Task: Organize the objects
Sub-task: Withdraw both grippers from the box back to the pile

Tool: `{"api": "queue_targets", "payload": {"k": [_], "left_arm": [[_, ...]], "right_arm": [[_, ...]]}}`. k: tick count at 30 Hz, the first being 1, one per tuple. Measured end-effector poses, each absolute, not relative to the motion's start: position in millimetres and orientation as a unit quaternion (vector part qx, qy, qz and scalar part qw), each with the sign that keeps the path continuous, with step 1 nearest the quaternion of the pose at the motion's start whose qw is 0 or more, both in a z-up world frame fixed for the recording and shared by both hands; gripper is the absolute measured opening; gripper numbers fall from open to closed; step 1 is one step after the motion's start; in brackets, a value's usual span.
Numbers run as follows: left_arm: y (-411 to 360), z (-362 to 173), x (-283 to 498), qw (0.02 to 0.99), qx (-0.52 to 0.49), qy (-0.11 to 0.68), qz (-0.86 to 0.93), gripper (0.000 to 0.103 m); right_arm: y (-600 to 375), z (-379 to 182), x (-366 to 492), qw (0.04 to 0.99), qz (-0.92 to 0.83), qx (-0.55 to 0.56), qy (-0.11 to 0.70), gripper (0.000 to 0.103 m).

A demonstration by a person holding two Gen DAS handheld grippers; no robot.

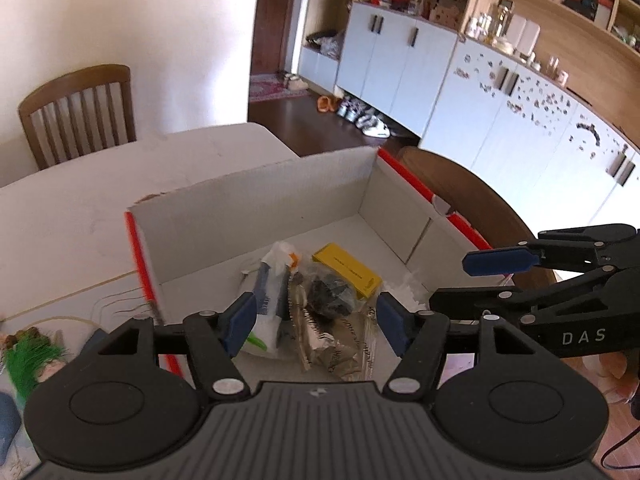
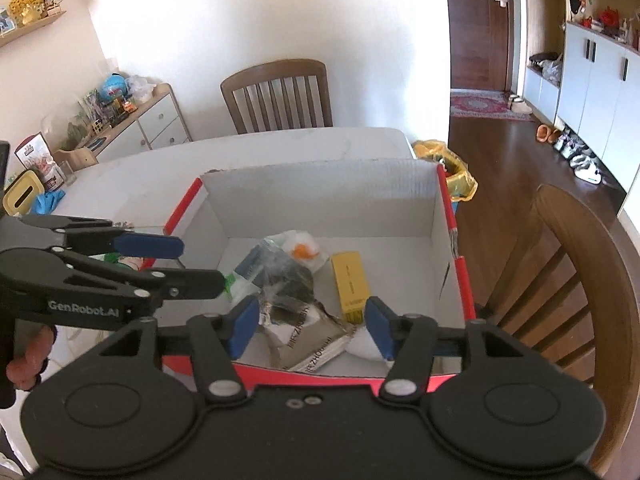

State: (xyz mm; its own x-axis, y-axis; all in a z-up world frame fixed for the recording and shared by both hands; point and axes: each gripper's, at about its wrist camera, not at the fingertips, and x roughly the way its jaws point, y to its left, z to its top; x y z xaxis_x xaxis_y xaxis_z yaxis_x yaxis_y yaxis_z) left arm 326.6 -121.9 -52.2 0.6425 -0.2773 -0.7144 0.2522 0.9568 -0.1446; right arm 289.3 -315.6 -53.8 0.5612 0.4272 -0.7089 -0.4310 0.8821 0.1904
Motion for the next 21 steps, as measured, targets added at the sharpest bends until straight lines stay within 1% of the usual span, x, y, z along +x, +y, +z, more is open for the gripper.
{"api": "queue_targets", "payload": {"k": [4, 5, 6, 8, 10, 14, 16, 18, 21], "left_arm": [[-110, -45, 316, 0.911, -0.028, 0.387, -0.138, 0.066], [-107, -44, 314, 0.913, -0.029, 0.383, -0.137, 0.067], [-104, -41, 310, 0.914, -0.03, 0.38, -0.137, 0.071], [-98, -38, 304, 0.917, -0.031, 0.372, -0.138, 0.074], [-92, -35, 298, 0.919, -0.033, 0.366, -0.141, 0.074], [-78, -30, 287, 0.921, -0.036, 0.36, -0.143, 0.081], [-69, -28, 281, 0.922, -0.039, 0.356, -0.146, 0.082], [-60, -27, 277, 0.922, -0.041, 0.356, -0.146, 0.085], [-44, -24, 269, 0.924, -0.045, 0.352, -0.143, 0.089]], "right_arm": [[-310, -50, 283, 0.888, 0.235, 0.004, 0.395, 0.065], [-308, -49, 281, 0.89, 0.232, 0.005, 0.393, 0.069], [-306, -49, 279, 0.891, 0.23, 0.007, 0.392, 0.073], [-302, -46, 274, 0.893, 0.227, 0.009, 0.388, 0.076], [-297, -43, 269, 0.896, 0.223, 0.011, 0.384, 0.079], [-284, -37, 259, 0.899, 0.221, 0.018, 0.378, 0.083], [-277, -33, 254, 0.901, 0.219, 0.02, 0.373, 0.086], [-268, -29, 248, 0.903, 0.219, 0.023, 0.369, 0.091], [-253, -25, 242, 0.904, 0.22, 0.025, 0.366, 0.093]]}}
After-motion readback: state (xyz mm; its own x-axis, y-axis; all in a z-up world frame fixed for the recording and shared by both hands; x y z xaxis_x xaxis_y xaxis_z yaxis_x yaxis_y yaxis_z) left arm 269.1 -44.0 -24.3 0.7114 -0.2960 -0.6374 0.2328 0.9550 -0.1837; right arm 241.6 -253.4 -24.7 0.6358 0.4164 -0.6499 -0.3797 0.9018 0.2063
